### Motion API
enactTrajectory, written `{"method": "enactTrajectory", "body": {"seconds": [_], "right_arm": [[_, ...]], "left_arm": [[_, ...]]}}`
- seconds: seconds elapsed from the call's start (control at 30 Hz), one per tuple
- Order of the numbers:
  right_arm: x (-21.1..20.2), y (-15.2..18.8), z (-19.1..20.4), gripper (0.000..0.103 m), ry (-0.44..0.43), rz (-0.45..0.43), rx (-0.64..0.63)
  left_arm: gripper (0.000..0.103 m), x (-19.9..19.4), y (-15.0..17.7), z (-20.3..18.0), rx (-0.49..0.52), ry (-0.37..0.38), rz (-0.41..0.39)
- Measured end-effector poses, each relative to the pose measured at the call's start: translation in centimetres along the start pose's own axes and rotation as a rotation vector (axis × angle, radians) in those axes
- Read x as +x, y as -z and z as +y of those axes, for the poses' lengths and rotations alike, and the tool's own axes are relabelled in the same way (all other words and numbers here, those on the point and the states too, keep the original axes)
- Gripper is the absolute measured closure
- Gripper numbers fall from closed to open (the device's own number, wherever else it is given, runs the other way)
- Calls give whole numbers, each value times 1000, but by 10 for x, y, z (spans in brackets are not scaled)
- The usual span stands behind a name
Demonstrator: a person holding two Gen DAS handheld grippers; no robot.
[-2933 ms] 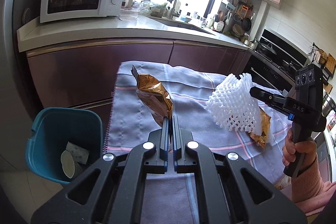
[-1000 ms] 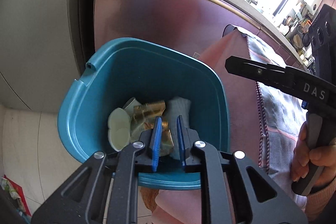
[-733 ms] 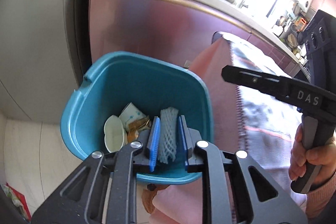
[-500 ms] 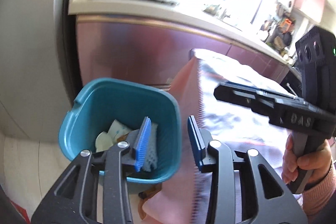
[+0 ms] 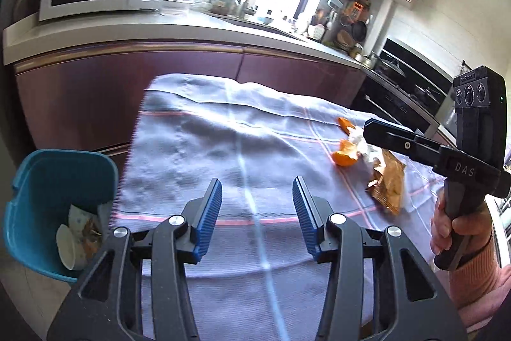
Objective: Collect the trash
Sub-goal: 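Move both open grippers back to the second gold bag and netting, then close left gripper on second gold foil bag while right gripper grasps foam netting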
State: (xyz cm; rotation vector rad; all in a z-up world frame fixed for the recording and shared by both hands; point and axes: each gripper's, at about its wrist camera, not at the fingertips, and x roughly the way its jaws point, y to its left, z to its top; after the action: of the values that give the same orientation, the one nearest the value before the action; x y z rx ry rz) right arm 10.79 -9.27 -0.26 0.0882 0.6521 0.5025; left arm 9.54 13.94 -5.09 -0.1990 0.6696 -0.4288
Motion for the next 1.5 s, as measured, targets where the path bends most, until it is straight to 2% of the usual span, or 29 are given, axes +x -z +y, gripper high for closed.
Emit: {"method": "enactTrajectory", "body": {"seconds": [0.27, 0.37, 0.5, 0.67, 1.03, 1.13, 1.2, 1.27, 1.5], "right_arm": [[-54, 37, -84, 55, 196, -31, 164], [-63, 58, -106, 55, 241, -20, 216], [-69, 82, -127, 55, 260, 8, 284], [-69, 94, -141, 55, 232, 14, 334], [-58, 101, -148, 55, 160, 30, 378], [-57, 103, -147, 57, 144, 33, 379], [-56, 103, -148, 58, 135, 37, 382], [-57, 104, -150, 58, 134, 34, 390], [-60, 106, -157, 59, 109, 27, 424]], "left_arm": [[54, 51, 15, -83, 121, 166, 113], [51, 71, 23, -109, 149, 226, 166], [51, 98, 31, -138, 189, 254, 225], [51, 127, 31, -163, 201, 280, 278], [51, 172, 21, -180, 179, 272, 373], [54, 177, 20, -182, 179, 275, 378], [66, 177, 20, -182, 175, 282, 381], [71, 177, 20, -182, 164, 276, 379], [77, 163, 19, -177, 147, 303, 342]]}}
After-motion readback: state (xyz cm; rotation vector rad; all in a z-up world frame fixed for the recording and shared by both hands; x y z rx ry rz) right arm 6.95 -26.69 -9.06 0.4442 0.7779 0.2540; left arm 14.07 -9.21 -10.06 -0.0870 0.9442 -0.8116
